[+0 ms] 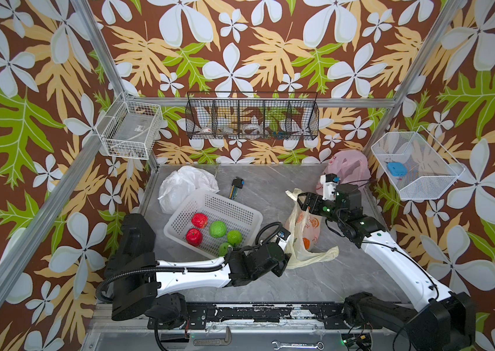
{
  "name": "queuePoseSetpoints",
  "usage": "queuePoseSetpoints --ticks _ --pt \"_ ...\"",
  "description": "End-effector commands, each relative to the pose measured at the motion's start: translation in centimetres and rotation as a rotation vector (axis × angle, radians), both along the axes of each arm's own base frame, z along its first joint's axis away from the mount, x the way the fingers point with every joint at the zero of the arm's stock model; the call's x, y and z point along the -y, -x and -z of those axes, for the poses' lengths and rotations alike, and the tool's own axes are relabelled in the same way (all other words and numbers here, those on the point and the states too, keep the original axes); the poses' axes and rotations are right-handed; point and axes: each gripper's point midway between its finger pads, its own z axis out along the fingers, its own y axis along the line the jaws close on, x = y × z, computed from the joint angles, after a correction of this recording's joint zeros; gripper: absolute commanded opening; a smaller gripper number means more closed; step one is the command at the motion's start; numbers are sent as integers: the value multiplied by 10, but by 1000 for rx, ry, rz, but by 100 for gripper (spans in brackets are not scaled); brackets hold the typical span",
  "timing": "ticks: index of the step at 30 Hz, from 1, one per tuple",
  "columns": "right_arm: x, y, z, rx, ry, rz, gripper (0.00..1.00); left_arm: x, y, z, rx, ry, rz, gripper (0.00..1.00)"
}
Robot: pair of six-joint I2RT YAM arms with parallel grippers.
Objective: Untie the knot of a plastic bag & take out the apple
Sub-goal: Untie the plastic bag at the center of the board.
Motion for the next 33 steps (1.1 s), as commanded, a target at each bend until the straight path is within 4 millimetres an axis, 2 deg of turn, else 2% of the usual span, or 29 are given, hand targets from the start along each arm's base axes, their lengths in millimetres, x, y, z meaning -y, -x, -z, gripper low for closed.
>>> queuePoseSetpoints --ticks 1,5,9,14,18,20,23,24,27,30,33 --pt "12 13 -6 15 36 31 88 2 -9 -18 27 30 -43 49" --pt "17 39 -3 4 37 23 88 20 -16 -21 2 90 -52 50" --pt "22 59 11 -42 49 19 88 29 -36 -2 -67 73 -128 50" --pt "29 83 34 -95 46 28 89 43 -46 26 -131 52 -138 48" --pt "32 99 56 -131 5 48 88 47 -46 35 -154 53 -131 31" --pt "31 107 73 -157 -32 48 87 48 -45 33 -160 65 -120 18" --pt "25 115 96 -200 -66 34 84 48 -45 26 -159 81 -115 3" --pt "23 118 102 -211 -71 28 84 47 -45 24 -159 86 -117 0" --pt "14 122 121 -238 -77 0 82 46 -45 17 -164 103 -107 0" --pt "8 124 142 -285 -62 -20 74 44 -46 16 -165 95 -106 0" --pt "4 127 151 -298 -34 -28 53 37 -47 16 -157 79 -121 0"
